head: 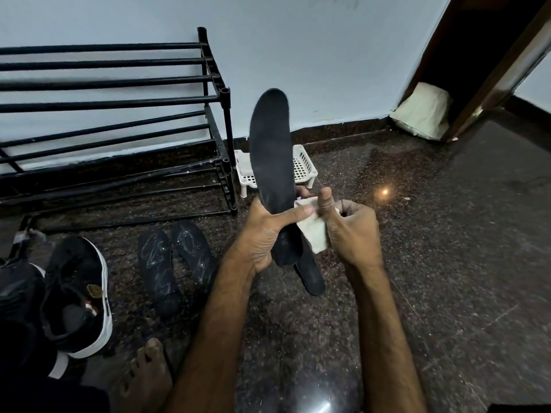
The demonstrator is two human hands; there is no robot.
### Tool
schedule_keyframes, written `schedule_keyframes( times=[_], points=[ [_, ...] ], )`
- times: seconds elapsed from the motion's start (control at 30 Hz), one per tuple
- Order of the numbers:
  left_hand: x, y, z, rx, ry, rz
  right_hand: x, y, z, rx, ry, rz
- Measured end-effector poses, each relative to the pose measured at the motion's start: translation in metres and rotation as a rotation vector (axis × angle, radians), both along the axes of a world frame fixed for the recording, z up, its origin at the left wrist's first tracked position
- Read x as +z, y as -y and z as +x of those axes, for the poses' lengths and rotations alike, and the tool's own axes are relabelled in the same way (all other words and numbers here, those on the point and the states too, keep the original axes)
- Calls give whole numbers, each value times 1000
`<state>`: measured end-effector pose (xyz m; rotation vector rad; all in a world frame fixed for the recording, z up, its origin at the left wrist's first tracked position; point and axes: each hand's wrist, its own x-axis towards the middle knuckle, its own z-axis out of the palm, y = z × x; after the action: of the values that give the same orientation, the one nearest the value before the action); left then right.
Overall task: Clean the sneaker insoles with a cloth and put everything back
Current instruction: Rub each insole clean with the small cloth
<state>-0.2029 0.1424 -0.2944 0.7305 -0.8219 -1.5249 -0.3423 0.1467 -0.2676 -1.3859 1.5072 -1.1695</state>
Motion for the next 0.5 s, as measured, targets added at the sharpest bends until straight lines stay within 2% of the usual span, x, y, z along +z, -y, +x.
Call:
schedule_keyframes(
  times=[0.13, 0.23, 0.33, 0.5],
  points=[
    [1, 5, 3, 159, -171, 100, 2, -2, -8, 195, 142, 108],
    [1, 6, 1, 226, -199, 151, 3, -6, -12, 339, 205, 156],
    [-1, 8, -1, 239, -152, 169, 0, -4, -12, 344, 213, 122],
    [-5, 12, -1, 230, -116, 146, -2, 0, -13, 233, 266, 45]
  ],
)
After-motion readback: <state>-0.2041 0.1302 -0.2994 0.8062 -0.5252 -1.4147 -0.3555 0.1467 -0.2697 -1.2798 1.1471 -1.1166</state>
